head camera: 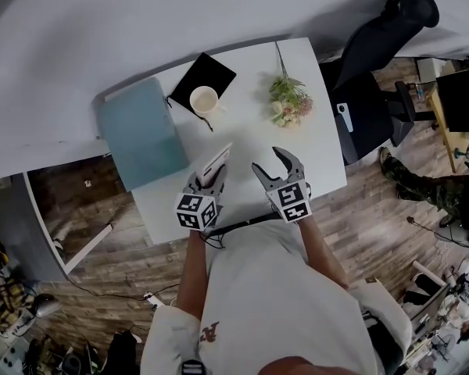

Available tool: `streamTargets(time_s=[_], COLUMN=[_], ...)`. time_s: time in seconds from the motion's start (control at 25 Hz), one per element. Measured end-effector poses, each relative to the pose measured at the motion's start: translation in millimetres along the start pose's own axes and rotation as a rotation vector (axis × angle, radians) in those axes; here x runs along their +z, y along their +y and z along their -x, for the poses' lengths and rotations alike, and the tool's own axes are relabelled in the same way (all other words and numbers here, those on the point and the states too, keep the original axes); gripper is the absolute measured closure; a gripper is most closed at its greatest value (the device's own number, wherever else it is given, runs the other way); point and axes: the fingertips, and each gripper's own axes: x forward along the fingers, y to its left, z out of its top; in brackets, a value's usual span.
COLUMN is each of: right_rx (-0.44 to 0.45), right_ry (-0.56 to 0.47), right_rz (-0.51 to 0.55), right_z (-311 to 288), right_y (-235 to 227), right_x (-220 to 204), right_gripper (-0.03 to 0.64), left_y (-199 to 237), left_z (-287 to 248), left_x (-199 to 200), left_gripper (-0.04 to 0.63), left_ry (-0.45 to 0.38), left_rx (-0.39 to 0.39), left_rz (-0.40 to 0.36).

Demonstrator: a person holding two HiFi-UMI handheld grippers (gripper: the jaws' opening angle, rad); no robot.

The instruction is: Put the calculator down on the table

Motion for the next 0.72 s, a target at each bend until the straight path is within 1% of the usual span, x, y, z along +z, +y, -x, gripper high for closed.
streamTargets(time_s=[0.72], right_rx=[0.010], right_ry=[0.084], right_rz=[0.004], right_z=[-13], right_y=[7], right_x=[-42], right_gripper=[0.331], left_y=[2], left_z=[-22], left_x=[-38], left_gripper=[0.508], left_ry=[0.068], left_rx=[-0.032], left_rz=[0.090])
